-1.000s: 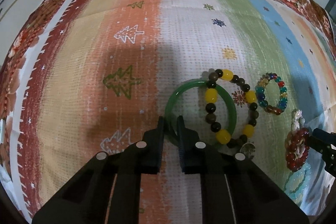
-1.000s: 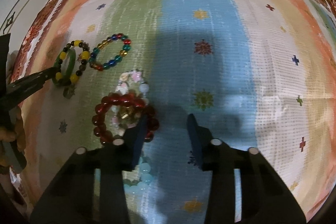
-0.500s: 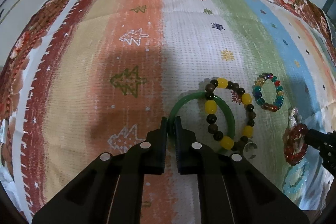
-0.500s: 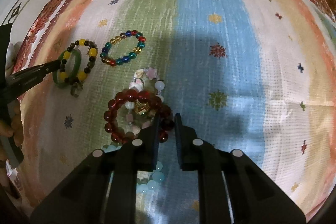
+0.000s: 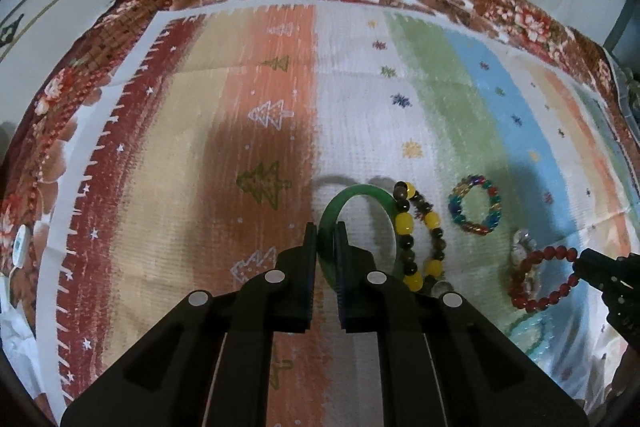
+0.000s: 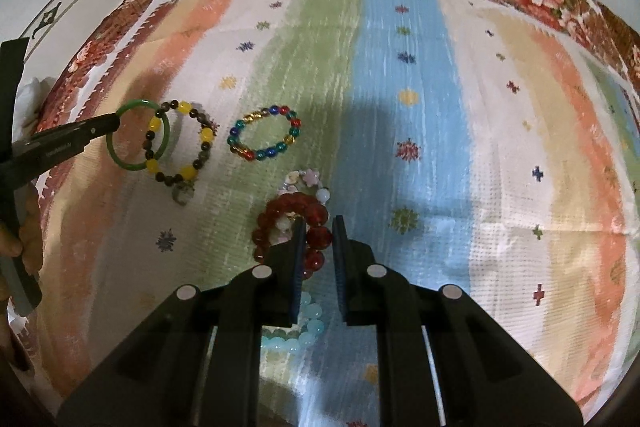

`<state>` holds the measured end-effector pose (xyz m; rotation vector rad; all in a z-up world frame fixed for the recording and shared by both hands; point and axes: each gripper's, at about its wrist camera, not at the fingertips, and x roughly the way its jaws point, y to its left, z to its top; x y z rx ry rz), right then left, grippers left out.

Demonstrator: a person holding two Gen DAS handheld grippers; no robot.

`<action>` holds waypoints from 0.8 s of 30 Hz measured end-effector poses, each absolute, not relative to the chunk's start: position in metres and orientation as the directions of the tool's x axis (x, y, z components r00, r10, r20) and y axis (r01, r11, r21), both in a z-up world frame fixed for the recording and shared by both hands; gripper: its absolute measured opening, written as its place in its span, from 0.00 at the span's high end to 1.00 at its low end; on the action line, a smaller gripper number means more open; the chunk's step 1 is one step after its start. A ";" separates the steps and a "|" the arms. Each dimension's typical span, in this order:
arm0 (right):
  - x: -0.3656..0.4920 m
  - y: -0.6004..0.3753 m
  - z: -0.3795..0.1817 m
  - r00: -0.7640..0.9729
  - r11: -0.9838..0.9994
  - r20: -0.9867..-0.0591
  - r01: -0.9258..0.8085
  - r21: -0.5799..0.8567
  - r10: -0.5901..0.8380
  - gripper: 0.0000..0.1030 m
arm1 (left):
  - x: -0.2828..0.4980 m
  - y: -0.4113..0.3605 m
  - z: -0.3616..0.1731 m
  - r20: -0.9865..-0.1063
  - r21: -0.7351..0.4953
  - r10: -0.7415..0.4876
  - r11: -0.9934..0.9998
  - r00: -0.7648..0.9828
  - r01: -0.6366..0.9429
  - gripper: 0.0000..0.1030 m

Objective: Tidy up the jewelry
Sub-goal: 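Carry the green bangle in left tool while right tool carries the red bracelet to the tin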

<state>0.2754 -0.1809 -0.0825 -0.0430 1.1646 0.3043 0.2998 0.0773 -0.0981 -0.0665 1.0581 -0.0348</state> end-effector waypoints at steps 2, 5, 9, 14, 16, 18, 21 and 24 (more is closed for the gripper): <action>0.274 -0.181 -0.078 0.369 0.959 -0.906 -0.259 0.114 0.207 0.86 | 0.298 0.076 -0.092 -0.862 -0.073 -0.061 0.997 0.503 -0.003 0.92; 0.270 -0.183 -0.072 0.381 0.960 -0.902 -0.256 0.111 0.206 0.86 | 0.294 0.076 -0.082 -0.852 -0.077 -0.064 0.997 0.520 -0.002 0.92; 0.263 -0.185 -0.061 0.402 0.961 -0.892 -0.254 0.107 0.205 0.86 | 0.287 0.076 -0.072 -0.842 -0.088 -0.074 0.996 0.535 0.000 0.92; 0.253 -0.186 -0.048 0.420 0.961 -0.883 -0.257 0.105 0.209 0.86 | 0.273 0.066 -0.058 -0.829 -0.092 -0.088 0.996 0.552 0.021 0.92; 0.247 -0.187 -0.042 0.427 0.961 -0.880 -0.256 0.103 0.208 0.86 | 0.266 0.059 -0.053 -0.826 -0.094 -0.099 0.995 0.556 0.038 0.92; 0.241 -0.188 -0.037 0.430 0.961 -0.878 -0.253 0.108 0.211 0.86 | 0.259 0.054 -0.050 -0.825 -0.093 -0.109 0.994 0.555 0.057 0.92; 0.231 -0.189 -0.028 0.440 0.961 -0.871 -0.251 0.115 0.219 0.86 | 0.245 0.046 -0.045 -0.821 -0.076 -0.103 0.994 0.561 0.073 0.92; 0.221 -0.190 -0.020 0.454 0.961 -0.862 -0.250 0.119 0.225 0.86 | 0.229 0.043 -0.042 -0.821 -0.080 -0.112 0.993 0.560 0.082 0.92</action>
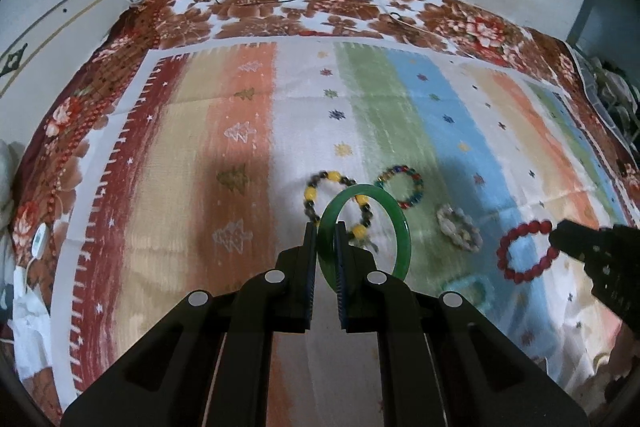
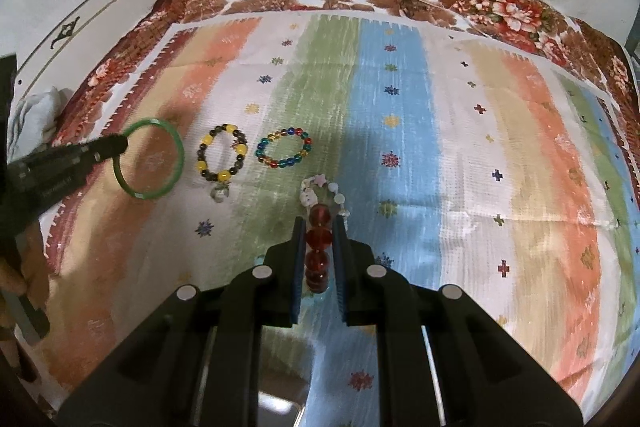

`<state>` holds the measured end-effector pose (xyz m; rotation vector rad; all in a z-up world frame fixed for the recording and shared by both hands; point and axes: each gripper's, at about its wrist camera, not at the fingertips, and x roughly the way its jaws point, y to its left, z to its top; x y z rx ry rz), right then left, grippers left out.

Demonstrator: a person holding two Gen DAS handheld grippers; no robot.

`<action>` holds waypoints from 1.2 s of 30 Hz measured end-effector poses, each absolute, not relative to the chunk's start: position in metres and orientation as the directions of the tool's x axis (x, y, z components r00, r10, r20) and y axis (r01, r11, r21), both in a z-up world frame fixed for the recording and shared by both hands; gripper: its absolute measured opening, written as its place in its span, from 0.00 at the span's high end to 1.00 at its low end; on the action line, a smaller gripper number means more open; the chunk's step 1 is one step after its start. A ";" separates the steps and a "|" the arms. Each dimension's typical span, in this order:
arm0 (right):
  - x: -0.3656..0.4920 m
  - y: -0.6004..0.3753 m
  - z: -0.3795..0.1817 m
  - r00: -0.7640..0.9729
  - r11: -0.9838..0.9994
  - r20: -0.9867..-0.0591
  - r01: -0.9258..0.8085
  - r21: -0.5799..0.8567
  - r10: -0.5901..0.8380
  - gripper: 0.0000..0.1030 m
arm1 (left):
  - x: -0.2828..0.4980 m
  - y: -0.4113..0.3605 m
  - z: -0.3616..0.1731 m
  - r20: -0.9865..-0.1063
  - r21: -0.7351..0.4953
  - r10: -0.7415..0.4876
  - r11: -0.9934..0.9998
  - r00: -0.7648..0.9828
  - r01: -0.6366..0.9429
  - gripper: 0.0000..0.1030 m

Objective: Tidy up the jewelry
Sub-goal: 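Carry the green bangle in left tool while right tool carries the red bracelet to the tin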

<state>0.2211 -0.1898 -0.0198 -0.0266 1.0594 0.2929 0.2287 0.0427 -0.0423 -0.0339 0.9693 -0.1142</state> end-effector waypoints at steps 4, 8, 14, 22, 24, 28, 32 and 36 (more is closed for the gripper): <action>0.196 -0.192 -0.009 0.473 0.959 -0.848 -0.251 0.129 0.238 0.86 | 0.204 0.039 -0.034 -0.810 -0.098 -0.134 0.991 0.571 0.094 0.92; 0.174 -0.191 0.001 0.484 0.953 -0.838 -0.274 0.129 0.253 0.86 | 0.177 0.032 -0.021 -0.790 -0.124 -0.171 0.985 0.589 0.119 0.92; 0.138 -0.185 0.015 0.502 0.947 -0.822 -0.295 0.129 0.269 0.86 | 0.136 0.018 -0.010 -0.768 -0.140 -0.214 0.976 0.604 0.168 0.92; 0.092 -0.183 0.014 0.488 0.938 -0.822 -0.312 0.150 0.294 0.86 | 0.096 0.010 -0.016 -0.771 -0.142 -0.232 0.970 0.593 0.195 0.92; 0.084 -0.183 0.009 0.475 0.937 -0.828 -0.313 0.158 0.298 0.86 | 0.087 0.006 -0.020 -0.776 -0.144 -0.238 0.968 0.583 0.204 0.92; 0.072 -0.182 0.000 0.454 0.937 -0.839 -0.308 0.166 0.298 0.86 | 0.073 -0.004 -0.030 -0.792 -0.138 -0.246 0.964 0.558 0.229 0.92; 0.071 -0.180 -0.010 0.433 0.938 -0.853 -0.306 0.164 0.291 0.86 | 0.068 -0.014 -0.044 -0.814 -0.112 -0.231 0.963 0.532 0.245 0.92; 0.072 -0.181 -0.016 0.419 0.937 -0.860 -0.308 0.167 0.291 0.86 | 0.072 -0.015 -0.050 -0.826 -0.121 -0.235 0.962 0.512 0.245 0.92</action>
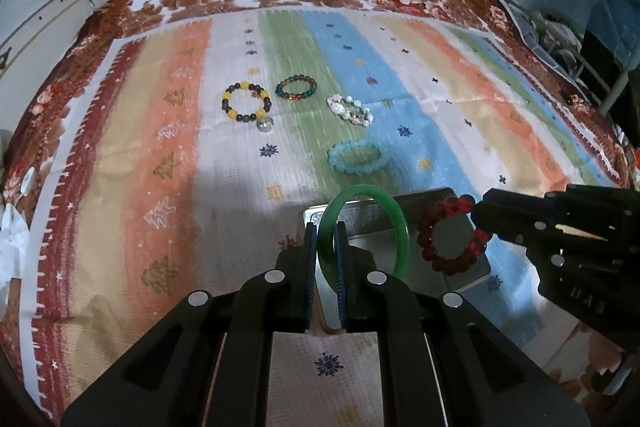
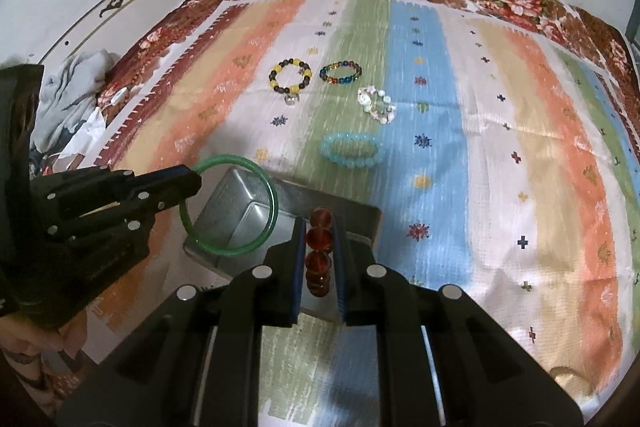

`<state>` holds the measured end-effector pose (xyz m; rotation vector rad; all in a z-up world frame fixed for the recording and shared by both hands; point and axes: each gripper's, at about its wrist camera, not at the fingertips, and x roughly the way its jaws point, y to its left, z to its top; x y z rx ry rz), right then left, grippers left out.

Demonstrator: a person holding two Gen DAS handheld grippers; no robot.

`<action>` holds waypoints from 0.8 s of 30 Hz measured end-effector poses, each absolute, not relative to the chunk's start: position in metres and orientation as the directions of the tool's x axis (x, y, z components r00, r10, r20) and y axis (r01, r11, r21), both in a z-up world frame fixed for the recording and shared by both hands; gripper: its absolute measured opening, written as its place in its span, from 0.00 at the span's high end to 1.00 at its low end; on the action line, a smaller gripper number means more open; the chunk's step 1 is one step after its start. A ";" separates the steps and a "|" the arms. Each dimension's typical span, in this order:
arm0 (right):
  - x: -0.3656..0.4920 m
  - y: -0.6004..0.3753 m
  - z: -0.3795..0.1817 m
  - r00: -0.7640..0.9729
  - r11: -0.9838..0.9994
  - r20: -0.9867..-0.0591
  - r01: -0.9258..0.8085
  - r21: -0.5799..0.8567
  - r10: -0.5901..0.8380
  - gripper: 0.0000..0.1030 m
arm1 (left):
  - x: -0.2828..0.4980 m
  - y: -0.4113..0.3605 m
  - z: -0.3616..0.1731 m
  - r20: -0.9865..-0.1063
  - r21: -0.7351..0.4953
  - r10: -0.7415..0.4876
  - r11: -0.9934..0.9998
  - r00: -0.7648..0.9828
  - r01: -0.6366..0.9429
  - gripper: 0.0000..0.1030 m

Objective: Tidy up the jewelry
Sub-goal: 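Carry the green bangle in left tool while right tool carries the red bracelet to the tin, then open left tool over the tin box while right tool releases the red bracelet into it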

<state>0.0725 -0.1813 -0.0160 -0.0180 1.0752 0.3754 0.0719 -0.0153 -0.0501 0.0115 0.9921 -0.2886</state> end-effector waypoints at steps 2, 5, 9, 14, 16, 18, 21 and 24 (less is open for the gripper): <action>0.073 -0.181 -0.018 0.415 0.936 -0.862 -0.312 0.164 0.290 0.86 | 0.073 -0.015 -0.053 -0.830 -0.137 -0.248 0.959 0.499 0.249 0.92; 0.074 -0.181 -0.022 0.406 0.936 -0.868 -0.313 0.161 0.286 0.86 | 0.072 -0.021 -0.060 -0.841 -0.137 -0.254 0.954 0.477 0.266 0.92; 0.075 -0.181 -0.029 0.389 0.938 -0.877 -0.306 0.166 0.282 0.86 | 0.073 -0.029 -0.069 -0.858 -0.113 -0.237 0.953 0.456 0.283 0.92; 0.078 -0.181 -0.034 0.372 0.940 -0.886 -0.299 0.167 0.276 0.86 | 0.074 -0.032 -0.070 -0.863 -0.110 -0.235 0.951 0.447 0.289 0.91; 0.079 -0.181 -0.036 0.368 0.941 -0.889 -0.294 0.168 0.274 0.86 | 0.075 -0.033 -0.071 -0.865 -0.108 -0.233 0.951 0.444 0.289 0.91; 0.079 -0.182 -0.038 0.362 0.944 -0.893 -0.286 0.166 0.267 0.86 | 0.076 -0.033 -0.073 -0.869 -0.104 -0.227 0.952 0.439 0.288 0.90; 0.080 -0.182 -0.038 0.368 0.945 -0.892 -0.285 0.160 0.262 0.85 | 0.078 -0.034 -0.076 -0.877 -0.106 -0.228 0.950 0.423 0.292 0.89; 0.080 -0.182 -0.036 0.380 0.947 -0.890 -0.284 0.149 0.254 0.65 | 0.078 -0.034 -0.075 -0.872 -0.092 -0.219 0.951 0.437 0.294 0.84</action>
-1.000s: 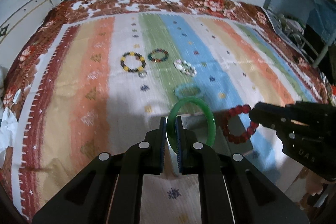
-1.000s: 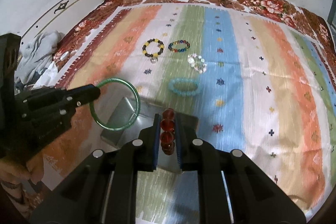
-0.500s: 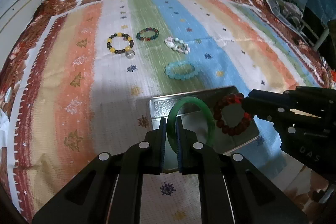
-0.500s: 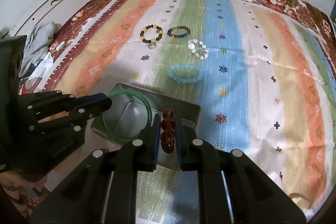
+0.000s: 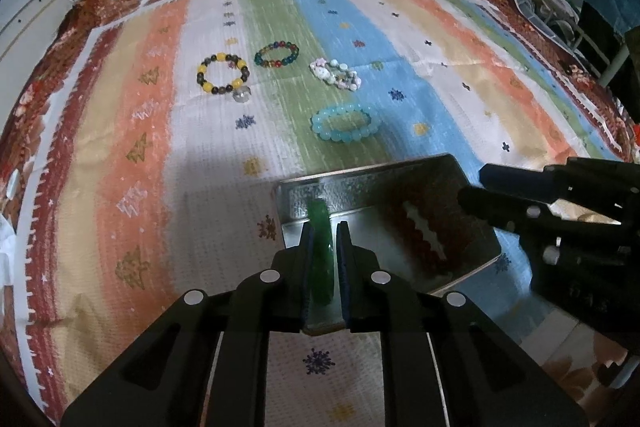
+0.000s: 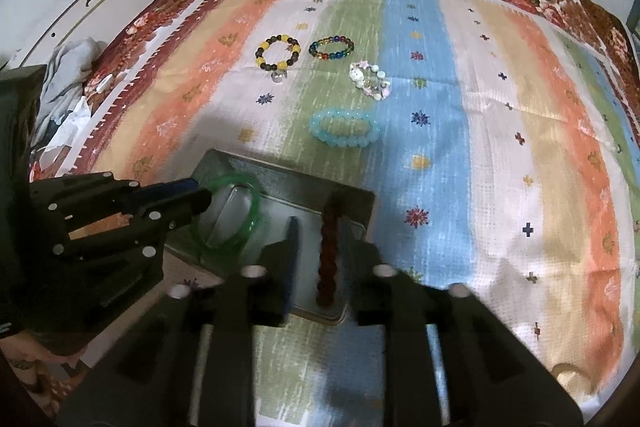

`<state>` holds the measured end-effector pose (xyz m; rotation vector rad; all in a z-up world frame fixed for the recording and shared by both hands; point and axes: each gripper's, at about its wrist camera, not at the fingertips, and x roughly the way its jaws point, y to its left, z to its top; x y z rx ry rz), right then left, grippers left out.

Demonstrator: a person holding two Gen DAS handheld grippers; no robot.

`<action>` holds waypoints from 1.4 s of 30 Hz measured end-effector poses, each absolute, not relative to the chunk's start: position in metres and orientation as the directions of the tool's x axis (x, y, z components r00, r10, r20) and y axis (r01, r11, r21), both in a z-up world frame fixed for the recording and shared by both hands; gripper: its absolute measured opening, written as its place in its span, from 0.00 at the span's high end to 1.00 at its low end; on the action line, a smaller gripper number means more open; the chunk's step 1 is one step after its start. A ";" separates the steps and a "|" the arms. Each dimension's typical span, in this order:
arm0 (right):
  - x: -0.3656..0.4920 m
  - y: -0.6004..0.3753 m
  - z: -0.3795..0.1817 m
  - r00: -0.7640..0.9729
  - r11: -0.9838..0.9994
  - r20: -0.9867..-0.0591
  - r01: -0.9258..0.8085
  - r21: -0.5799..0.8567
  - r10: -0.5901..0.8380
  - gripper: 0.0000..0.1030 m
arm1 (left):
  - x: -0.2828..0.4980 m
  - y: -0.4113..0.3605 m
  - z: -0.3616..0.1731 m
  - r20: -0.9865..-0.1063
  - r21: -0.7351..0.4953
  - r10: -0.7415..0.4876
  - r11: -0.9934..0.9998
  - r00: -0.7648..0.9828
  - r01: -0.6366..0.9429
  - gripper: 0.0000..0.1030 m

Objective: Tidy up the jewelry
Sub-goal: 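Open left tool over the tin box while right tool releases the red bracelet into it, then move left tool to the black-yellow bracelet while right tool moves to the white charm bracelet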

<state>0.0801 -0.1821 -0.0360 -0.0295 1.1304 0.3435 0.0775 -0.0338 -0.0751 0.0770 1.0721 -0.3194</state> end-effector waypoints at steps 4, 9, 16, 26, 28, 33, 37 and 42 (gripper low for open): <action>0.081 -0.184 -0.037 0.378 0.949 -0.891 -0.277 0.150 0.252 0.58 | 0.079 -0.031 -0.074 -0.868 -0.093 -0.218 0.954 0.447 0.284 0.66; 0.084 -0.188 -0.035 0.387 0.952 -0.888 -0.265 0.152 0.250 0.55 | 0.082 -0.028 -0.070 -0.864 -0.091 -0.213 0.957 0.457 0.274 0.55; 0.100 -0.198 -0.027 0.422 0.962 -0.877 -0.230 0.144 0.232 0.52 | 0.100 -0.008 -0.063 -0.859 -0.069 -0.167 0.974 0.484 0.214 0.47; 0.133 -0.206 -0.029 0.411 0.970 -0.885 -0.192 0.150 0.218 0.48 | 0.134 0.016 -0.064 -0.870 -0.029 -0.101 0.988 0.483 0.155 0.44; 0.141 -0.207 -0.031 0.399 0.969 -0.889 -0.187 0.159 0.223 0.48 | 0.142 0.018 -0.064 -0.873 -0.026 -0.094 0.989 0.479 0.146 0.44; 0.164 -0.209 -0.034 0.399 0.975 -0.896 -0.171 0.139 0.198 0.48 | 0.166 0.024 -0.063 -0.873 -0.010 -0.067 0.993 0.483 0.118 0.43; 0.182 -0.212 -0.042 0.391 0.977 -0.900 -0.156 0.144 0.195 0.48 | 0.187 0.029 -0.069 -0.877 -0.010 -0.056 0.995 0.477 0.099 0.43; 0.206 -0.215 -0.053 0.378 0.977 -0.903 -0.139 0.163 0.204 0.48 | 0.209 0.032 -0.078 -0.886 -0.010 -0.049 0.996 0.462 0.087 0.43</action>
